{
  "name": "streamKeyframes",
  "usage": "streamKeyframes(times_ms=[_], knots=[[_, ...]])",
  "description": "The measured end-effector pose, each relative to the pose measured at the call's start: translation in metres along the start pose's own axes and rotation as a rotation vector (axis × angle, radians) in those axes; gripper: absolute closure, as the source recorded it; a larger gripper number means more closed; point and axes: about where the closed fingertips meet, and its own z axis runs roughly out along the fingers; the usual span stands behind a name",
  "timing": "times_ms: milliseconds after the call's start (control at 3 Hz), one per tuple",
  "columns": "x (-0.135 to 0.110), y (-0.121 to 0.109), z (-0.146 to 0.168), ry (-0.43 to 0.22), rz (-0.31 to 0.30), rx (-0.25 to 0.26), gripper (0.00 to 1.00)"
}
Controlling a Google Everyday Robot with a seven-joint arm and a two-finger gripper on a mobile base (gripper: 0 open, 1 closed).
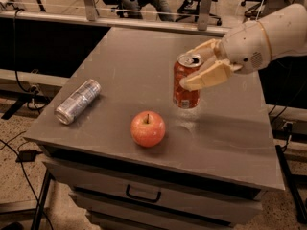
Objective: Move coke can near apple
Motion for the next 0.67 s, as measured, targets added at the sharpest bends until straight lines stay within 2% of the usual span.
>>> streamKeyframes(times_ms=[333,667], knots=[[-0.0019,0.0306,-0.001,-0.017,-0.009,-0.033,1.0],[-0.0003,0.0347,-0.0017,-0.019,-0.006,-0.035,1.0]])
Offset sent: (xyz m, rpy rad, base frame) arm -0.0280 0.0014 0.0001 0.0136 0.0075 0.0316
